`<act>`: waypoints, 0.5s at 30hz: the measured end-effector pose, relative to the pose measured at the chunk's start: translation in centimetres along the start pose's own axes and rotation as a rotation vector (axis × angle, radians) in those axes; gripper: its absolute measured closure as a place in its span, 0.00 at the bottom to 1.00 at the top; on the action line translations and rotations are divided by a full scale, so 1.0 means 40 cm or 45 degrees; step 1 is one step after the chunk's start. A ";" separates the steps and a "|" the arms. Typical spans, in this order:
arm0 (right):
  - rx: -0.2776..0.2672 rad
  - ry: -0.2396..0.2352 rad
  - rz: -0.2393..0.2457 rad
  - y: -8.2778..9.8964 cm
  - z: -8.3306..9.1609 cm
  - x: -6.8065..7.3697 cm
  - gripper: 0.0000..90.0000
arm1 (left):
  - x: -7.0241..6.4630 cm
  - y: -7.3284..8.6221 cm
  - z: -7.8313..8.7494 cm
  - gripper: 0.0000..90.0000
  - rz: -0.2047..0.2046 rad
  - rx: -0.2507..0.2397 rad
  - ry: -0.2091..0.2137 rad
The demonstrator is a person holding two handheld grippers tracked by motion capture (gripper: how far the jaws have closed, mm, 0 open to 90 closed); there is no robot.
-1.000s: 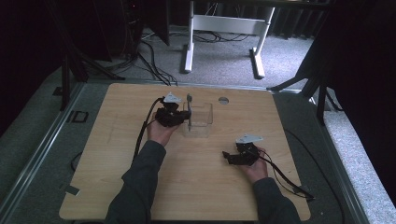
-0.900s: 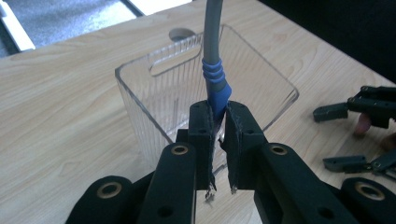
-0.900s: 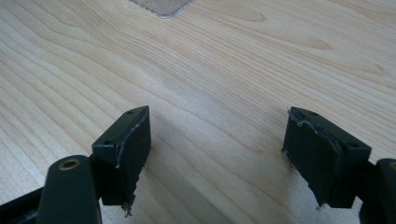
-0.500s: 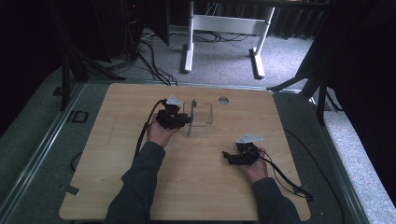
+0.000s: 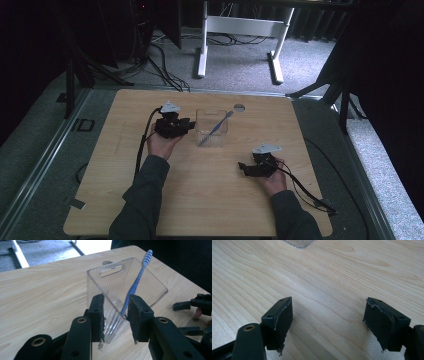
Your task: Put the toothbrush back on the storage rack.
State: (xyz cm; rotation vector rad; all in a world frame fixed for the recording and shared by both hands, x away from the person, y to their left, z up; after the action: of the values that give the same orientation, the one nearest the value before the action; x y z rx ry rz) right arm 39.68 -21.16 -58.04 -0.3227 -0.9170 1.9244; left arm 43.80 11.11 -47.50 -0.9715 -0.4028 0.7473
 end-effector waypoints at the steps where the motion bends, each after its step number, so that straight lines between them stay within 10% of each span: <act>1: 0.000 0.000 0.000 0.000 0.000 0.000 0.25 | 0.005 0.005 0.004 0.73 0.007 -0.005 -0.008; 9: 0.000 0.000 0.000 0.000 0.000 0.000 0.25 | 0.026 0.040 0.017 0.69 0.045 0.008 -0.029; 15: 0.000 0.000 0.000 0.000 0.000 0.000 0.25 | 0.044 0.097 0.008 0.64 0.037 0.133 -0.118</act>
State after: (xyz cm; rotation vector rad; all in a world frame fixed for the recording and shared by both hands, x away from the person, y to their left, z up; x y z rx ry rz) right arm 39.68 -21.16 -58.05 -0.3225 -0.9170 1.9244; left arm 43.34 13.92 -50.68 -0.8485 -0.4271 0.8339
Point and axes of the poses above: each handheld gripper's, and its own axes: z roughly backward along the jaws, y roughly out of its underside, x roughly to its left, the point moved 3 cm from there along -z, roughly forward along the jaws, and after that the axes turned 12 degrees about -z, right-handed, at the moved point
